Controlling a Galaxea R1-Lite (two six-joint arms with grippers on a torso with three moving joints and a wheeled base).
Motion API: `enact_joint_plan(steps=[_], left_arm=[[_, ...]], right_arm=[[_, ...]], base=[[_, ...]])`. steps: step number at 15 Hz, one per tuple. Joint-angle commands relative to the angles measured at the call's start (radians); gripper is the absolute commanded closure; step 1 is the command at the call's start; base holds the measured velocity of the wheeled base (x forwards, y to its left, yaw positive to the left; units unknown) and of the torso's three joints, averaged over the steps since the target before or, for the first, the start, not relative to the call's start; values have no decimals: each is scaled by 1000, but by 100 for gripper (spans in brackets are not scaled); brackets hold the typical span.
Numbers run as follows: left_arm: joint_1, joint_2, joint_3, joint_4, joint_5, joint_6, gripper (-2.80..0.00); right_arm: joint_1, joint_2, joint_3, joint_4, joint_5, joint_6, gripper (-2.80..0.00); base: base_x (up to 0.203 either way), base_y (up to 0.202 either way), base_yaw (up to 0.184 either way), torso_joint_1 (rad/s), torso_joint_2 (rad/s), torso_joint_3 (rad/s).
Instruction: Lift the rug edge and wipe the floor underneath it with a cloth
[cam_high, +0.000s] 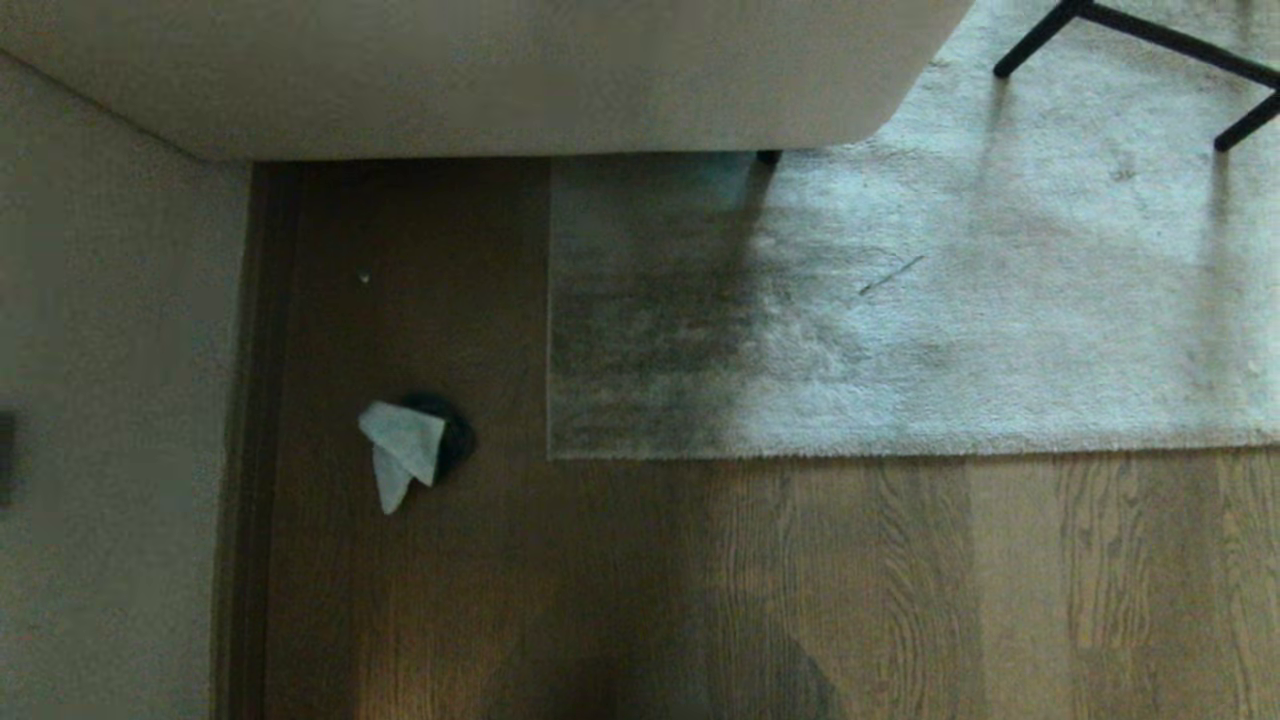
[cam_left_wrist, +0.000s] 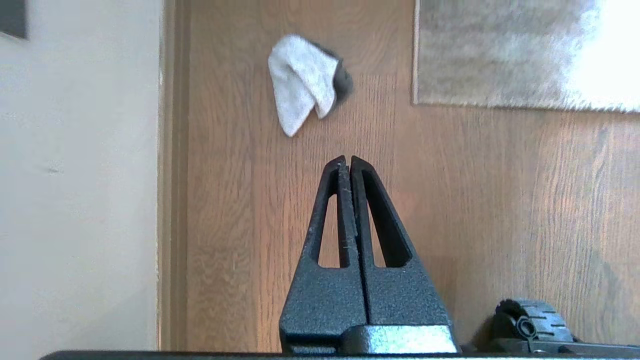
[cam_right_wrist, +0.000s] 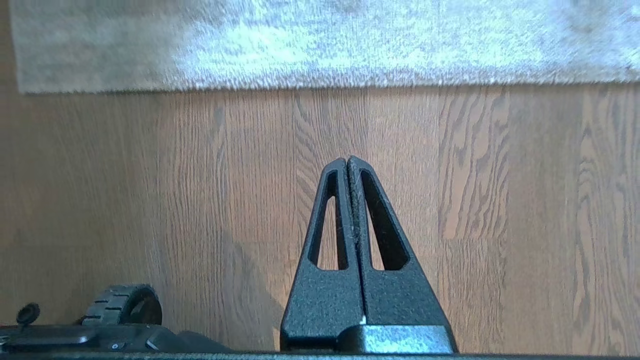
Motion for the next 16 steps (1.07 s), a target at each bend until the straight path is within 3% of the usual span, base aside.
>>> enact_joint_plan(steps=[1,16], left_arm=[[0,0,0,-1,1,0,0],[0,0,0,-1,0,-2,0]], right_arm=[[0,1,0,-1,0,-1,0],[0,1,0,-1,0,0,0]], base=[[0,0,0,2,5,202],[0,0,0,1,1,202]])
